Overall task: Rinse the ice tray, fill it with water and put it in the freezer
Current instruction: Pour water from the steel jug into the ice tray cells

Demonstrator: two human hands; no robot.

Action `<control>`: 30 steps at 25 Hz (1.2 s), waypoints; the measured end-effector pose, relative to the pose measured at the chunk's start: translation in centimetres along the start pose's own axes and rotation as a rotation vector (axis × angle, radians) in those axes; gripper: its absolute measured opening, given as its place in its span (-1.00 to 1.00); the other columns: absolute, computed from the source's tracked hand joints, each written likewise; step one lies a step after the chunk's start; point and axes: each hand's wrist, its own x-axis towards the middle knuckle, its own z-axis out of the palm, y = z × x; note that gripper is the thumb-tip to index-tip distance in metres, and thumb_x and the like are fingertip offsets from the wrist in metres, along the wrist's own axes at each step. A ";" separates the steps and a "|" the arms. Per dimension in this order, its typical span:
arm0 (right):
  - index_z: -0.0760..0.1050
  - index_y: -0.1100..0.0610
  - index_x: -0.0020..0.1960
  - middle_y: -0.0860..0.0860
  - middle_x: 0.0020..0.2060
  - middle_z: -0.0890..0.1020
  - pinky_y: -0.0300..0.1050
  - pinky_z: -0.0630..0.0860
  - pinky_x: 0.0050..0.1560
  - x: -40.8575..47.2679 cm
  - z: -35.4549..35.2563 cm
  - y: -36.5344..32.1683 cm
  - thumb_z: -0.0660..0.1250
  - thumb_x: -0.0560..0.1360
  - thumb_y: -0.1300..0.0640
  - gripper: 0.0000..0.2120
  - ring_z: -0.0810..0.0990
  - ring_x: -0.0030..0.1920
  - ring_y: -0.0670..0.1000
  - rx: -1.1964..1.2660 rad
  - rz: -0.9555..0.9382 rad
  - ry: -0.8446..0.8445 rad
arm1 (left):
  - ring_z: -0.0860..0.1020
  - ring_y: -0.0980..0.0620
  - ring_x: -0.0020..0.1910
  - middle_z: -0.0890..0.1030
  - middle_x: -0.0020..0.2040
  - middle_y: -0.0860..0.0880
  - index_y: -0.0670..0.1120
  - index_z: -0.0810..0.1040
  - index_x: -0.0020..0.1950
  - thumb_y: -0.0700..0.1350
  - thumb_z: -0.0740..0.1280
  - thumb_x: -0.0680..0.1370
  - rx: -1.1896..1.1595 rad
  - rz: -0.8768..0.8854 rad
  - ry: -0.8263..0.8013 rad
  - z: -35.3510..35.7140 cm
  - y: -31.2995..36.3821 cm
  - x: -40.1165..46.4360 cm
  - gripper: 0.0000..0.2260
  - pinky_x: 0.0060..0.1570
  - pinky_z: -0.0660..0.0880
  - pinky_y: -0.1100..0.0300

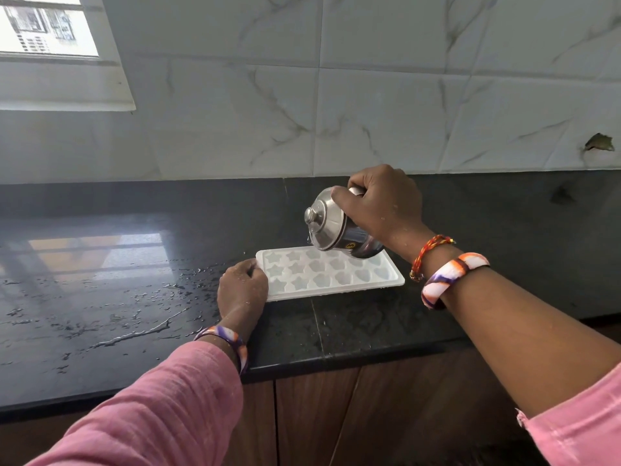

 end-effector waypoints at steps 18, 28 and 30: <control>0.41 0.22 -0.48 0.08 -0.52 0.40 -0.11 0.36 -0.33 0.2 -0.5 0.7 0.35 0.42 0.01 -0.61 0.36 -0.42 0.06 0.150 0.155 0.015 | 0.59 -0.20 -0.10 0.69 -0.07 -0.14 -0.14 0.66 -0.07 -0.16 0.21 0.50 -0.004 0.017 -0.017 0.0 -0.2 0.1 -0.78 -0.02 0.54 0.01; 0.31 0.14 -0.53 0.02 -0.57 0.36 -0.16 0.32 -0.35 0.3 -1.5 1.2 0.33 0.42 0.02 -0.58 0.33 -0.46 0.01 0.129 0.196 0.059 | 0.58 -0.19 -0.08 0.68 -0.04 -0.15 -0.13 0.67 -0.03 -0.18 0.21 0.51 -0.015 0.023 -0.015 0.0 -0.3 0.1 -0.78 0.01 0.52 0.02; 0.22 0.11 -0.55 -0.04 -0.60 0.30 -0.23 0.22 -0.41 0.0 -1.7 1.2 0.32 0.42 0.02 -0.54 0.27 -0.51 -0.03 0.017 0.145 0.054 | 0.58 -0.19 -0.08 0.68 -0.05 -0.15 -0.13 0.66 -0.05 -0.18 0.21 0.51 -0.013 0.025 -0.018 0.0 -0.4 0.2 -0.78 0.02 0.53 0.00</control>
